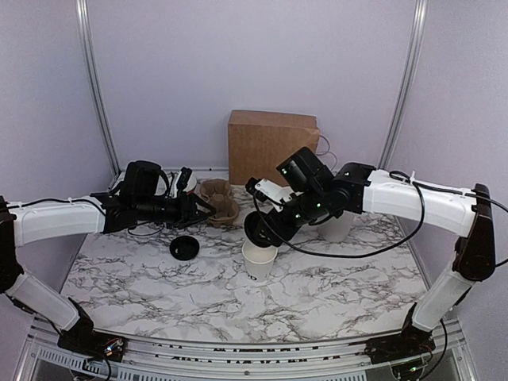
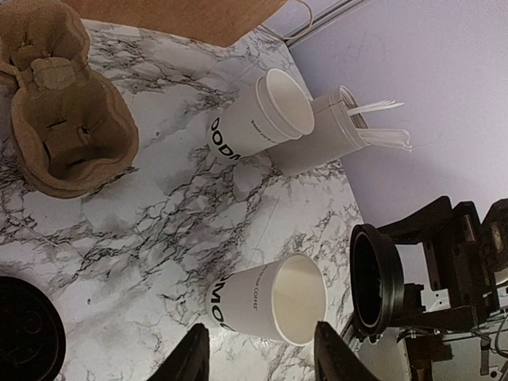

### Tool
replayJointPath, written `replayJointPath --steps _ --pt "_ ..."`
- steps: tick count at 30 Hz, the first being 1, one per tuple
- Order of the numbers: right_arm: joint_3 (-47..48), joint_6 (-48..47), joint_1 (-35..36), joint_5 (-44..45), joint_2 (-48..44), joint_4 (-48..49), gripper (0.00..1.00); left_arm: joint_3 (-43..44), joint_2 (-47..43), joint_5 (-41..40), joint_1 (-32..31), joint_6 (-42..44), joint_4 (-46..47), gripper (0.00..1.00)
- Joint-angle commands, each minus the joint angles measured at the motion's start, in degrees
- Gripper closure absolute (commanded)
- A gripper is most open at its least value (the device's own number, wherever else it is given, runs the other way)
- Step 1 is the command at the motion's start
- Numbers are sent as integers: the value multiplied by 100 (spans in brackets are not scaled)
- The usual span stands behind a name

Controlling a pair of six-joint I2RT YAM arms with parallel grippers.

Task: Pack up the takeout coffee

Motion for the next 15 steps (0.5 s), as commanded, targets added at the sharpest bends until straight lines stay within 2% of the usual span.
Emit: replayJointPath --steps 1,7,15 --pt "433 137 -24 61 240 -502 30 150 -139 -644 -196 367 -561 54" --pt "674 183 -28 119 498 -846 30 336 9 -1107 -633 470 -694 53" --pt "945 223 -19 196 752 -1179 30 490 227 -1215 -855 471 -666 52"
